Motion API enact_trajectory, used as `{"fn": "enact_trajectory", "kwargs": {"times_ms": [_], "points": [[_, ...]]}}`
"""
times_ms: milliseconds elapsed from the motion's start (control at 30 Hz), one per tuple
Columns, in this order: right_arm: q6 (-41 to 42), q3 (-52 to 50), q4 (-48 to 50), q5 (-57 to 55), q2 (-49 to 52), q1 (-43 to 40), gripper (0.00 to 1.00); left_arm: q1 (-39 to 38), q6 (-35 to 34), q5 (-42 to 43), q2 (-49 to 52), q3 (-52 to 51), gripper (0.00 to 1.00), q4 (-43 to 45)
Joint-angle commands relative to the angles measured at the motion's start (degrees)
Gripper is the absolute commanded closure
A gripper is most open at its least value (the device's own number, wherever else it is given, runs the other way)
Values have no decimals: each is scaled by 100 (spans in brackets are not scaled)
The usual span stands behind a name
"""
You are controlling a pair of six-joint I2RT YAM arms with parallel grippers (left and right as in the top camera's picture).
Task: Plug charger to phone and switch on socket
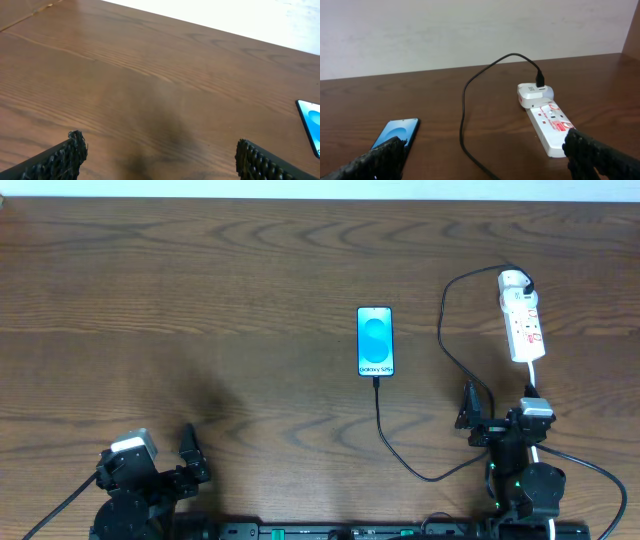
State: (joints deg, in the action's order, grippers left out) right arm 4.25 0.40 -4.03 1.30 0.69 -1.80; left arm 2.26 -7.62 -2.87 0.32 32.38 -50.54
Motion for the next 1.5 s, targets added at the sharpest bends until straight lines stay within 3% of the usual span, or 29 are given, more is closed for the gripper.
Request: {"fn": "enact_trajectory", "kwargs": {"times_ms": [0, 300, 467, 700, 1167, 1467], "points": [[-70, -9, -26, -52, -37, -42, 1, 7, 24, 96, -11, -31, 3, 42], [-70, -9, -26, -52, -37, -42, 1, 7, -13, 400, -11, -76, 3, 409], [-70, -9, -26, -52, -37, -42, 1, 9, -9, 960, -11, -474, 3, 1528], [-70, -9, -26, -52, -37, -42, 1, 9, 50, 977, -13, -1161, 3, 2778], [-70, -9, -26, -52, -37, -42, 1, 74, 66, 560, -22, -2245, 3, 3748], [-70, -9, -26, -52, -37, -42, 1, 74, 573, 527, -22, -2636, 3, 4006]]}}
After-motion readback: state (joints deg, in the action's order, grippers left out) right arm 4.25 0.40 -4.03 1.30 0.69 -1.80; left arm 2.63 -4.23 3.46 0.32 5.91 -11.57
